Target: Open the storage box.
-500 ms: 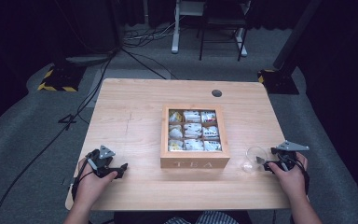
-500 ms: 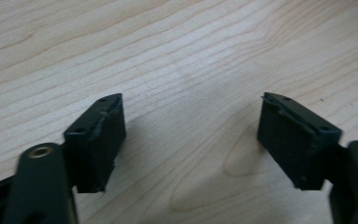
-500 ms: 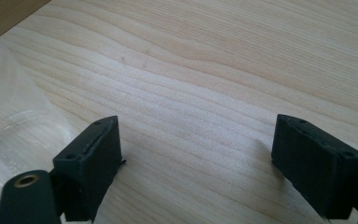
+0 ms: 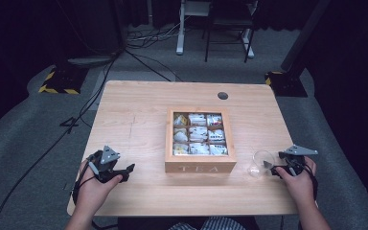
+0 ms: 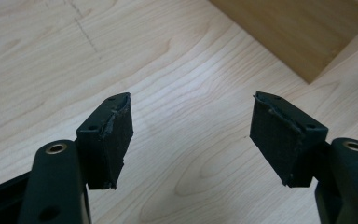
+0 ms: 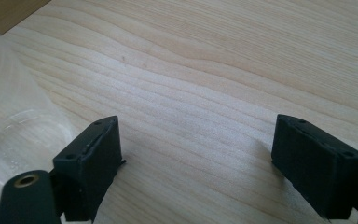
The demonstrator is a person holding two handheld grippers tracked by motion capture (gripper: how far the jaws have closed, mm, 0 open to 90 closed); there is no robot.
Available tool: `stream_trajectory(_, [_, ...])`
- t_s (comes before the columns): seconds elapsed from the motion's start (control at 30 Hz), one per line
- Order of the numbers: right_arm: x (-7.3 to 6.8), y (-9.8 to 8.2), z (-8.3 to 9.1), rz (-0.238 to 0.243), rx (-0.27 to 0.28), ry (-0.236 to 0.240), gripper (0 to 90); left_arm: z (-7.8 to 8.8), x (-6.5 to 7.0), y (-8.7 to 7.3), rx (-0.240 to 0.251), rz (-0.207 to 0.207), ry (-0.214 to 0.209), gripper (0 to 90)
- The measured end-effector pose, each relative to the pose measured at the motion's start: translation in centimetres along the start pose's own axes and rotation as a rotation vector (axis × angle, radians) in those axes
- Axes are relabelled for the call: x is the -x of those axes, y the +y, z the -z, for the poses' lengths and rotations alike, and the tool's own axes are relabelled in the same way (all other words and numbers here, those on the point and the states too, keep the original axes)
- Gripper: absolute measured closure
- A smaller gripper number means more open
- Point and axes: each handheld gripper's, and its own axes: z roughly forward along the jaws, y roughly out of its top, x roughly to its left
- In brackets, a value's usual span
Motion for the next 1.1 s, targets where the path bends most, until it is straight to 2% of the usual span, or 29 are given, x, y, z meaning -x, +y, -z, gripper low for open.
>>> stream_trajectory(0.17, [0.0,0.0,0.0,0.0,0.0,0.0,16.0,0.5,0.7,0.9,0.042,-0.007,-0.011,30.4])
stream_trajectory(0.3, [0.0,0.0,0.0,0.0,0.0,0.0,16.0,1.1,1.6,1.9,0.1,-0.022,-0.032,30.2])
stream_trajectory(0.4, [0.0,0.0,0.0,0.0,0.0,0.0,16.0,1.3,1.9,2.3,0.12,-0.029,-0.041,29.3])
stream_trajectory(0.47, [0.0,0.0,0.0,0.0,0.0,0.0,16.0,1.1,2.3,2.7,0.171,-0.04,-0.064,27.1])
stream_trajectory(0.6, [0.0,0.0,0.0,0.0,0.0,-0.002,16.0,0.8,2.8,3.2,0.189,-0.061,-0.085,27.2])
stream_trajectory(0.67, [0.0,0.0,0.0,0.0,0.0,0.0,16.0,0.2,3.5,3.5,0.192,-0.062,-0.133,27.4])
stream_trajectory(0.77, [0.0,0.0,0.0,0.0,0.0,0.0,16.0,-0.2,4.1,3.7,0.193,-0.066,-0.154,27.1])
stream_trajectory(0.87, [0.0,0.0,0.0,0.0,0.001,-0.001,16.0,-0.9,4.9,3.9,0.2,-0.09,-0.173,25.7])
stream_trajectory(0.93, [0.0,0.0,0.0,0.0,0.001,-0.001,16.0,-1.8,5.7,3.9,0.2,-0.09,-0.204,25.2])
stream_trajectory(1.07, [0.0,0.0,0.0,0.0,0.001,-0.001,16.0,-2.6,6.2,3.9,0.189,-0.087,-0.206,25.1])
stream_trajectory(1.1, [0.0,0.0,0.0,0.0,0.0,-0.002,15.9,-3.1,6.7,3.8,0.173,-0.09,-0.206,25.1])
